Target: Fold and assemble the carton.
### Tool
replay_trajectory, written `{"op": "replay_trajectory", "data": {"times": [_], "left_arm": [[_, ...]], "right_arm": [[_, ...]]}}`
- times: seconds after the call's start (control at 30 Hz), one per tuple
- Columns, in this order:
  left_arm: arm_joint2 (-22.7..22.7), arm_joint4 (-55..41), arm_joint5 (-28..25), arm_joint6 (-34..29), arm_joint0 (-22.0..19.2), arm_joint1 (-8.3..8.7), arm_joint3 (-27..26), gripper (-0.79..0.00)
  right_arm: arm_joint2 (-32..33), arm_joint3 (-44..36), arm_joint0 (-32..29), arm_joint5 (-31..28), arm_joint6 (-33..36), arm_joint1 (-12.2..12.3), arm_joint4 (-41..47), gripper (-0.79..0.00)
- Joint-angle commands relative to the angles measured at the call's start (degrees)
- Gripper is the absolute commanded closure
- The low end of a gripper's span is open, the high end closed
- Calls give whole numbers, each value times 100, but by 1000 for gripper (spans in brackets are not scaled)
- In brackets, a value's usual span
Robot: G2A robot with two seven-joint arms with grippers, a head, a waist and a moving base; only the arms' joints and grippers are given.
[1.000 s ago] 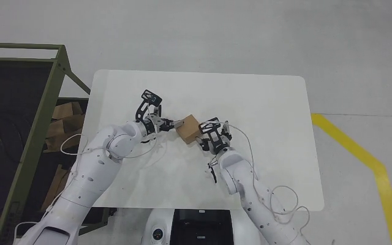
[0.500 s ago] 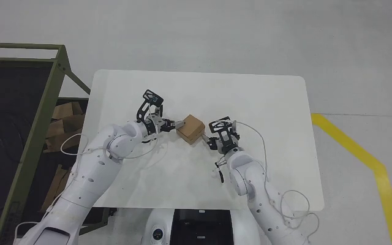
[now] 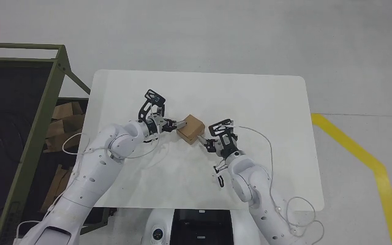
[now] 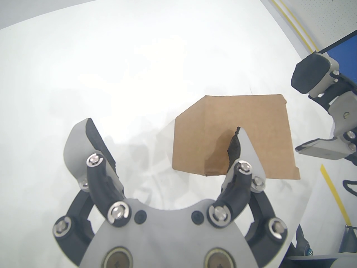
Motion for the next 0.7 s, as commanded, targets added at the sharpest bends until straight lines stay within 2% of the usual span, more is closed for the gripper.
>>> {"op": "replay_trajectory", "data": {"times": [0.0, 0.67], "left_arm": [[8, -2, -3, 2, -10, -6, 12, -785], [20, 10, -52, -8, -48, -42, 49, -785]], "right_arm": [[-48, 83, 68, 17, 22, -10, -6, -785], [-177, 381, 301, 83, 79, -42, 42, -785]]}}
